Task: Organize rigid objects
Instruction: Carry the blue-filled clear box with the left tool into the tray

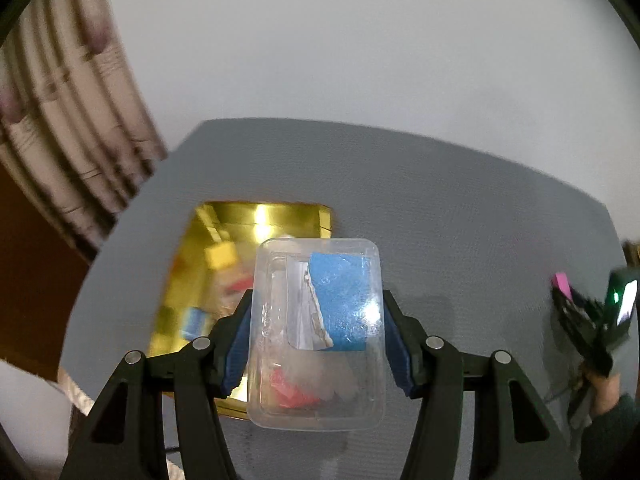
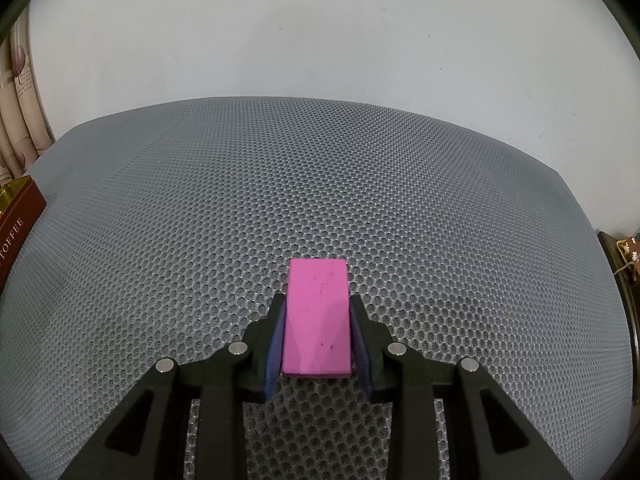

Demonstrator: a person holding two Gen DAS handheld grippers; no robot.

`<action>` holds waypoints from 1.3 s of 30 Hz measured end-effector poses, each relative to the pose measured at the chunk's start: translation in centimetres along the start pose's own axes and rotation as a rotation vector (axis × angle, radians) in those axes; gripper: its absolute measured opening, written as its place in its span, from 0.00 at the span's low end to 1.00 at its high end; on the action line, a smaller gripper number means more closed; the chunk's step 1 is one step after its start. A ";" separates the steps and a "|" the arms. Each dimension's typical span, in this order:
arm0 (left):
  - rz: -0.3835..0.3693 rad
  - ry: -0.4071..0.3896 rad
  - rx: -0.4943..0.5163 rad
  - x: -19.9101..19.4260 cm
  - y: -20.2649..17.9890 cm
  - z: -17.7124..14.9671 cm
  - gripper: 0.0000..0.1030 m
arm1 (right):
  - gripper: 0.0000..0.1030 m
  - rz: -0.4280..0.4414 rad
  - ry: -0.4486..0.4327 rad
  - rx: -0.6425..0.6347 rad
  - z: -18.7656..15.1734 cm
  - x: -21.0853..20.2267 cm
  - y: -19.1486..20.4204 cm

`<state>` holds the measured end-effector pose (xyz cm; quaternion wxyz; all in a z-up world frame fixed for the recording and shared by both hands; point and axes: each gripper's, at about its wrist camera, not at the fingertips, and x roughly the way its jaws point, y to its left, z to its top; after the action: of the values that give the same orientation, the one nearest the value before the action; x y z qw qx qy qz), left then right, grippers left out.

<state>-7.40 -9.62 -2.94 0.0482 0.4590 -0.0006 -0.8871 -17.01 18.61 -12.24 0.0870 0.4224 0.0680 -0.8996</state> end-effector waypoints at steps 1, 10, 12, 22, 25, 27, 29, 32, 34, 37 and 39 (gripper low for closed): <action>0.013 -0.002 -0.015 -0.2 1.0 0.3 0.53 | 0.30 0.000 0.000 0.000 0.0 0.0 0.0; 0.179 -0.015 -0.083 0.4 7.7 2.1 0.53 | 0.30 -0.003 0.000 -0.002 0.2 0.3 0.3; 0.196 0.000 -0.084 1.4 8.5 1.9 0.53 | 0.30 -0.005 0.000 -0.002 0.6 1.0 -0.2; 0.118 0.127 -0.131 7.7 10.0 -1.3 0.53 | 0.30 -0.016 0.000 -0.005 1.0 1.6 0.1; 0.098 0.139 -0.125 8.7 10.1 -1.7 0.53 | 0.30 -0.019 0.000 -0.007 1.2 1.3 0.2; 0.103 0.144 -0.128 9.3 10.3 -1.8 0.53 | 0.30 -0.023 0.000 -0.010 1.1 1.0 0.3; 0.095 0.151 -0.132 10.0 10.6 -1.8 0.53 | 0.30 -0.026 0.000 -0.013 1.3 1.2 0.6; 0.100 0.152 -0.141 10.8 10.8 -1.8 0.53 | 0.30 -0.031 0.000 -0.015 1.5 1.8 0.8; 0.107 0.142 -0.121 11.1 10.5 -1.6 0.53 | 0.30 -0.034 0.000 -0.015 1.6 2.0 1.0; 0.112 0.134 -0.109 11.9 10.5 -0.9 0.53 | 0.30 -0.037 0.000 -0.012 1.3 1.2 0.8; 0.102 0.141 -0.126 12.5 10.7 -0.4 0.53 | 0.30 -0.044 0.000 -0.010 1.0 0.4 0.8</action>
<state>-13.34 -21.33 -12.87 0.1220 0.5158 0.0351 -0.8473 -17.84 17.58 -11.96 0.0691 0.4203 0.0819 -0.9010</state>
